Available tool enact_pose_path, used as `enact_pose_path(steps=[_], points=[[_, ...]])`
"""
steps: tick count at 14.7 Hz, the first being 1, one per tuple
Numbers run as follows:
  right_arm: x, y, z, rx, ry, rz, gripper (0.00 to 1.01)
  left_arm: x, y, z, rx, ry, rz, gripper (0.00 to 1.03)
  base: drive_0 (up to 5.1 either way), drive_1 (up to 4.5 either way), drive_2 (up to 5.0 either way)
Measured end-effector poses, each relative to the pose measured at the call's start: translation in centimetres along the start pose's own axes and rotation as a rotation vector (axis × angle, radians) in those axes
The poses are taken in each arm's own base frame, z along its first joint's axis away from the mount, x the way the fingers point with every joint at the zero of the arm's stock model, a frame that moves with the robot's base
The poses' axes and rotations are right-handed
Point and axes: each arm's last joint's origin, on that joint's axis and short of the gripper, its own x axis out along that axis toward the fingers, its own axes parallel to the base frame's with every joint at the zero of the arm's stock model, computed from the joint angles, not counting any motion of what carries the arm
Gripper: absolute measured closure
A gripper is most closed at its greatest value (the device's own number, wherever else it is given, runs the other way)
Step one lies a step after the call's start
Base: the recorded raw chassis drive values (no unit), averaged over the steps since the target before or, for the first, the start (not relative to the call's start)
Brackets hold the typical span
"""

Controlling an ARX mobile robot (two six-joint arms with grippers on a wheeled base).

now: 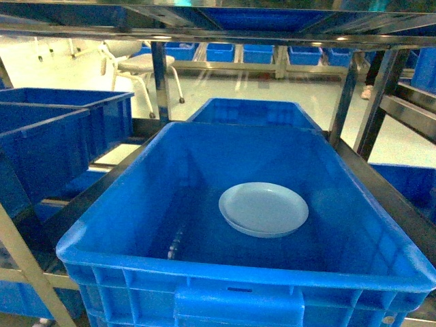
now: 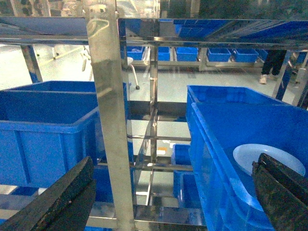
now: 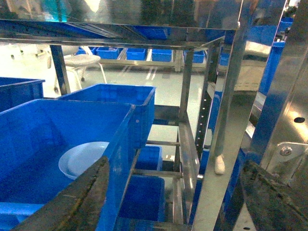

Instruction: Place blue tray on left shelf second layer neatly

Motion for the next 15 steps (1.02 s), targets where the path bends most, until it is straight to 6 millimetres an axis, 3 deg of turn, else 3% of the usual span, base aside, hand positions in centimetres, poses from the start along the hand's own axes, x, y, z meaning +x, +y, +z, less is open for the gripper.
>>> enact_pose_path(steps=[1,2,15], points=[[0.0,0.0,0.0,0.0,0.0,0.0,0.04,0.0,0.0,0.0,0.0,0.0,0.0,0.05,0.0,0.0,0.0],[0.0,0.0,0.0,0.001,0.0,0.0,0.02,0.0,0.0,0.0,0.0,0.0,0.0,0.05,0.0,0.0,0.0],[0.0,0.0,0.0,0.001,0.0,0.0,0.03,0.0,0.0,0.0,0.0,0.0,-0.001,0.05,0.0,0.0,0.0]])
